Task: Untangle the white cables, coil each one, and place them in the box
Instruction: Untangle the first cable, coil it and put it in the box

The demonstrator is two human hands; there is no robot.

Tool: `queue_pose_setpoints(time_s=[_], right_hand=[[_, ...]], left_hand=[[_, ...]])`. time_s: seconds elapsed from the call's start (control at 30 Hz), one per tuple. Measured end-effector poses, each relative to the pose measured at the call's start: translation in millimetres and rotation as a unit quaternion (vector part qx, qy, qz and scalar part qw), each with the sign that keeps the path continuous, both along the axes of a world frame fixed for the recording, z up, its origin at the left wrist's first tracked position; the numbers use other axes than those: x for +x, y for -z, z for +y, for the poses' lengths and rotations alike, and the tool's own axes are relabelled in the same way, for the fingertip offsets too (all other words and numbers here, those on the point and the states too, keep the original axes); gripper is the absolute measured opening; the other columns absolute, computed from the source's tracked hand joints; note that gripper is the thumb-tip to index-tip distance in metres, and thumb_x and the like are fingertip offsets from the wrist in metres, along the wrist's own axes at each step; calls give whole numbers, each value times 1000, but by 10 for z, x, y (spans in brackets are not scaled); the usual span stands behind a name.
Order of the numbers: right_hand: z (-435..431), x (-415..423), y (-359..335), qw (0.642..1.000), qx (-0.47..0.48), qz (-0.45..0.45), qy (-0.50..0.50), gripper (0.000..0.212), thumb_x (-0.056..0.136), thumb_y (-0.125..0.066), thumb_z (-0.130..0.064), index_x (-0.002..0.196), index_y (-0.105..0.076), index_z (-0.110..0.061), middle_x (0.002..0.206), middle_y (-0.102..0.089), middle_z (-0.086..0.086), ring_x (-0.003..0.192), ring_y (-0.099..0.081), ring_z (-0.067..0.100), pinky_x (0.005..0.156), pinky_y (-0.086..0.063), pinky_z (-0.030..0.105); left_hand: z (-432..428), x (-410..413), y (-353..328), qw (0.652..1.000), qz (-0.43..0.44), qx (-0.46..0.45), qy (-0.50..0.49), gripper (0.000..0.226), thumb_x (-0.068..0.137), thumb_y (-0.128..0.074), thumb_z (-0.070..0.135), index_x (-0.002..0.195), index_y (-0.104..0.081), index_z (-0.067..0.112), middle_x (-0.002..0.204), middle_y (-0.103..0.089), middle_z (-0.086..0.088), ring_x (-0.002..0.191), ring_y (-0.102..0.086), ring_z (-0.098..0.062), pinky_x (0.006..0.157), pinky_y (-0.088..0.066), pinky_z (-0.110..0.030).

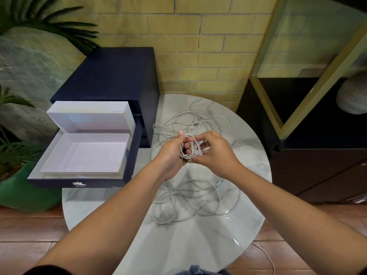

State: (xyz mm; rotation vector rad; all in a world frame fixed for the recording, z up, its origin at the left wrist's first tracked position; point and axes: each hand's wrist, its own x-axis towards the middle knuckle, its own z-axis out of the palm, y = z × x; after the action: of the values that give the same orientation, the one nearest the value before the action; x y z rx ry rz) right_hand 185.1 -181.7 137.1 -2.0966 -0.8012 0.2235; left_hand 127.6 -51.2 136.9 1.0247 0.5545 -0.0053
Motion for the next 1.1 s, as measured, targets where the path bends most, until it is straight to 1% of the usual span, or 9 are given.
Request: queue_pose_setpoints(time_s=[0.13,0.27,0.33,0.4,0.53,0.7,0.83,0.97,1.1], right_hand=[[-18,-22,-9,1000,-9,11,4,53,58,-90,-25,103,-62,-23,96,-51,-12,79,-58,2,66,-43,5],[-47,52,-19,995,9,95,-26,38,70,-84,-19,103,-64,-22,103,-58,-6,78,-62,4,68,-48,9],[-36,91,-18,987,32,152,-34,34,81,-75,-12,113,-65,-17,108,-62,2,80,-66,12,76,-54,18],[-1,92,-6,974,79,213,-20,37,85,-68,-5,119,-59,-18,99,-61,6,77,-66,22,78,-58,31],[118,54,10,923,141,358,-11,33,89,-64,-9,121,-57,-14,86,-60,3,73,-62,15,67,-52,23],[450,-66,-1,894,165,417,-24,28,95,-55,-16,114,-60,4,96,-71,2,92,-63,21,80,-51,27],[795,-274,-29,916,162,368,10,20,94,-57,-13,105,-58,3,77,-65,0,77,-60,20,67,-52,22],[1130,-464,-60,938,175,296,40,17,93,-60,-13,99,-63,3,81,-63,9,75,-58,19,69,-49,28],[1396,-630,-147,967,190,164,32,11,83,-70,-6,90,-66,-13,78,-63,1,74,-59,13,69,-50,27]], left_hand=[[-5,-17,-36,999,19,40,25,38,103,-35,38,83,-53,12,53,-35,5,52,-37,-10,57,-39,-26],[-28,-26,16,994,30,105,6,37,104,-33,38,83,-52,14,46,-33,9,51,-35,-10,69,-44,-30],[-9,-38,51,991,28,134,-1,37,104,-32,38,85,-53,13,46,-33,11,51,-34,-9,69,-41,-29],[28,-58,64,988,20,152,-3,38,104,-31,38,85,-54,14,47,-32,11,51,-32,-9,63,-34,-26],[159,-102,46,979,-10,202,5,40,105,-30,34,85,-57,12,46,-31,13,51,-29,-8,56,-30,-21],[452,-195,-25,964,-28,263,28,38,104,-31,33,84,-57,14,49,-34,13,46,-32,-3,52,-30,-19],[782,-339,-64,948,-17,311,64,35,103,-31,35,80,-54,22,59,-38,8,50,-36,-5,54,-30,-21],[1137,-483,-124,945,-24,318,70,33,103,-35,36,81,-56,23,66,-48,5,57,-46,-6,61,-38,-24],[1560,-642,-190,927,-54,368,41,27,98,-47,43,93,-62,21,93,-63,6,89,-59,-9,90,-49,-35]])
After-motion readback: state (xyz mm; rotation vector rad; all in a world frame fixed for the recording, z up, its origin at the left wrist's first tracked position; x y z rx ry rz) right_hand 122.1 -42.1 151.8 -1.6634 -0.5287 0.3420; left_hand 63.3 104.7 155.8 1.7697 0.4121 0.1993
